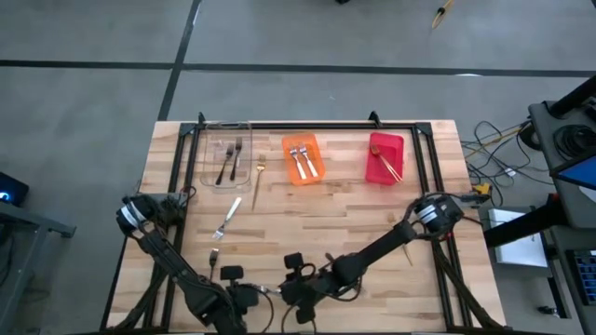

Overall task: Sort silverware by color (type)
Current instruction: Put the bottom white fork into the orange bin

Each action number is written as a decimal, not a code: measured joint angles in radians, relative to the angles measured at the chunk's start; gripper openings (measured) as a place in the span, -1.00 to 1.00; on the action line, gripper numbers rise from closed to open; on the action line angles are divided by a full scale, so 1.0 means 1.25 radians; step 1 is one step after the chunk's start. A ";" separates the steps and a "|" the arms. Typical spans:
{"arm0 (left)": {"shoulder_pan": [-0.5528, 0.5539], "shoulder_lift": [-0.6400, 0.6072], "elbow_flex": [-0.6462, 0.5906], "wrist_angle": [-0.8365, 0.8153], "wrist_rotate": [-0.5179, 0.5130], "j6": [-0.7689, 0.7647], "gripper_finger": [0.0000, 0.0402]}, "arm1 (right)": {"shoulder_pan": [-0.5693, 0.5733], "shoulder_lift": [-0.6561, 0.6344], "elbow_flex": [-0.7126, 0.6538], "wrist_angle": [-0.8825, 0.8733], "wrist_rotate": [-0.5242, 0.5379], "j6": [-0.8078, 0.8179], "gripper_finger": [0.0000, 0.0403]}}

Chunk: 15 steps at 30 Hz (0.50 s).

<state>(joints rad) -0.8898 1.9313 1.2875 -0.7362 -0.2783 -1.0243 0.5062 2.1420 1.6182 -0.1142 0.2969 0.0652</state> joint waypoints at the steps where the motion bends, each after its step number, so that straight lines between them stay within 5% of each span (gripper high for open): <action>1: 0.000 -0.004 -0.009 -0.001 -0.001 -0.003 -0.76 | -0.002 0.004 0.005 0.001 -0.001 -0.002 -0.69; 7: -0.008 -0.058 -0.060 0.000 -0.003 -0.007 -0.76 | -0.013 0.034 0.025 0.026 -0.013 0.009 -0.63; 15: -0.010 -0.116 -0.094 -0.006 -0.025 -0.010 -0.76 | -0.016 0.044 0.024 0.059 -0.023 0.037 -0.23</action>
<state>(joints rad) -0.9020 1.7861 1.1695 -0.7438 -0.3096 -1.0372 0.4858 2.1968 1.6482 -0.0398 0.2683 0.1120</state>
